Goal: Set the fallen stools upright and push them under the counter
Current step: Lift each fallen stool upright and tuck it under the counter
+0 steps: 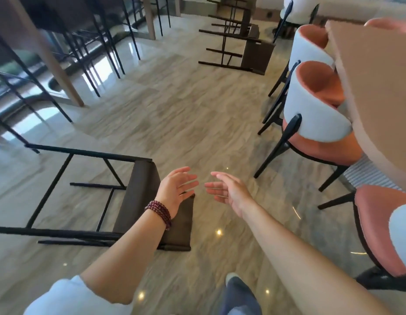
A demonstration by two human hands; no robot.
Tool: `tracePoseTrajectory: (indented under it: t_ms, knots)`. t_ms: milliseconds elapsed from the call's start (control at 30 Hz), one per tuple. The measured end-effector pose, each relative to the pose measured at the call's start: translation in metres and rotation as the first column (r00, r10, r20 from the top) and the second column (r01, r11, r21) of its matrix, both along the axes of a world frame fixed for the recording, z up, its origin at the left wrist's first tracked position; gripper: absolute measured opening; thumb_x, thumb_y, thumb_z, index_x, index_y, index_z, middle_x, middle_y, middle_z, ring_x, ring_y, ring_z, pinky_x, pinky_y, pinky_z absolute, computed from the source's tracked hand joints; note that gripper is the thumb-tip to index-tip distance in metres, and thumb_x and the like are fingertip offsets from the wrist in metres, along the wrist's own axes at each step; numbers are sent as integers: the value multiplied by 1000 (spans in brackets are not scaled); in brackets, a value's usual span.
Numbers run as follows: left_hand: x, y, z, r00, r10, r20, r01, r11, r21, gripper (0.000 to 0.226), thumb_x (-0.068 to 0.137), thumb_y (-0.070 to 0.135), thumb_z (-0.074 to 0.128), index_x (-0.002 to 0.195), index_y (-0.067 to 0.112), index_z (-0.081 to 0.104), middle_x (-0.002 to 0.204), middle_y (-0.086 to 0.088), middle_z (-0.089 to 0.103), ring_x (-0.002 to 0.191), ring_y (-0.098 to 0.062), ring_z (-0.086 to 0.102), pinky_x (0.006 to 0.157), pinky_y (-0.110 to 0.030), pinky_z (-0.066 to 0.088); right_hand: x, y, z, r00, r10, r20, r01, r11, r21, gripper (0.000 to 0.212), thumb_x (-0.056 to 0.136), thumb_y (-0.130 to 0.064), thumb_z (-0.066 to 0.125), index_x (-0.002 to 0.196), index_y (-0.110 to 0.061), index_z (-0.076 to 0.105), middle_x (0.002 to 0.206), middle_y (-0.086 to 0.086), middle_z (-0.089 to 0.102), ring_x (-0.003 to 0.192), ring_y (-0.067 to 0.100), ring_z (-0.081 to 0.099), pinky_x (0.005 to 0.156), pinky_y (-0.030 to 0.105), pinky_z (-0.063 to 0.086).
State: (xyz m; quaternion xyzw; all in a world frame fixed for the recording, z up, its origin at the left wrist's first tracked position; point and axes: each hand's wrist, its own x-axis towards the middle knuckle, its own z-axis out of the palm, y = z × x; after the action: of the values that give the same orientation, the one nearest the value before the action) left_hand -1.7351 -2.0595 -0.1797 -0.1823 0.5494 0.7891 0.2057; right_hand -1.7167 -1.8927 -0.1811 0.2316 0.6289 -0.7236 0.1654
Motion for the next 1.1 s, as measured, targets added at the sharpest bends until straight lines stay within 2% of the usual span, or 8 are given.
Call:
tracePoseTrajectory:
  t_ms: [133, 233, 400, 500, 633, 767, 933, 1100]
  knots:
    - [-22, 35, -20, 989, 140, 45, -141, 990, 20, 30, 92, 15, 48, 122, 12, 57, 115, -12, 66, 101, -25, 65, 92, -40, 50, -45, 35, -27, 989, 137, 58, -137, 991, -5, 21, 98, -24, 44, 108, -22, 63, 90, 6, 73, 79, 18, 68, 68, 28, 48]
    - [-35, 51, -46, 972, 230, 49, -231, 972, 35, 31, 90, 10, 51, 121, 13, 56, 106, -10, 68, 94, -25, 67, 93, -41, 50, -77, 56, -59, 977, 192, 87, -193, 981, -4, 21, 97, -24, 45, 106, -23, 63, 90, 7, 72, 74, 16, 68, 63, 26, 47]
    - [-47, 58, -88, 937, 334, 99, -338, 941, 18, 29, 91, 8, 49, 118, 12, 59, 108, -11, 68, 95, -24, 66, 94, -41, 50, -101, 68, -111, 967, 204, 152, -206, 979, -2, 25, 97, -22, 46, 115, -16, 62, 89, 7, 70, 73, 16, 65, 60, 24, 45]
    - [-48, 59, -127, 914, 383, 130, -386, 923, -5, 28, 91, 8, 49, 117, 10, 59, 109, -13, 68, 96, -25, 65, 95, -42, 49, -113, 66, -150, 973, 165, 160, -164, 986, -23, 23, 96, -21, 48, 113, -14, 62, 89, 8, 70, 72, 16, 65, 59, 24, 45]
    - [-41, 54, -213, 884, 430, 182, -425, 903, -66, 28, 91, 9, 50, 116, 9, 60, 111, -14, 68, 103, -27, 64, 94, -41, 49, -125, 53, -236, 974, 138, 181, -133, 990, -42, 18, 95, -23, 52, 109, -15, 61, 92, 8, 72, 76, 17, 66, 61, 25, 48]
    - [-34, 46, -329, 819, 516, 250, -505, 856, -113, 22, 92, 12, 51, 111, 10, 62, 112, -13, 67, 106, -26, 62, 90, -39, 50, -131, 40, -351, 963, 176, 206, -176, 984, -19, 14, 93, -24, 56, 103, -17, 62, 97, 7, 70, 83, 18, 66, 64, 27, 49]
    - [-32, 38, -478, 742, 598, 303, -605, 792, -83, 24, 93, 14, 49, 114, 8, 60, 115, -13, 65, 110, -27, 60, 93, -41, 48, -135, 25, -510, 940, 224, 258, -227, 974, -18, 23, 93, -25, 56, 114, -15, 57, 108, 9, 67, 99, 22, 64, 66, 29, 50]
    - [-44, 28, -592, 734, 607, 306, -627, 778, -40, 29, 92, 17, 50, 119, 8, 58, 117, -12, 64, 110, -25, 59, 94, -41, 47, -143, 0, -630, 921, 260, 291, -269, 963, -10, 15, 95, -22, 52, 106, -14, 58, 102, 9, 63, 94, 23, 61, 72, 31, 50]
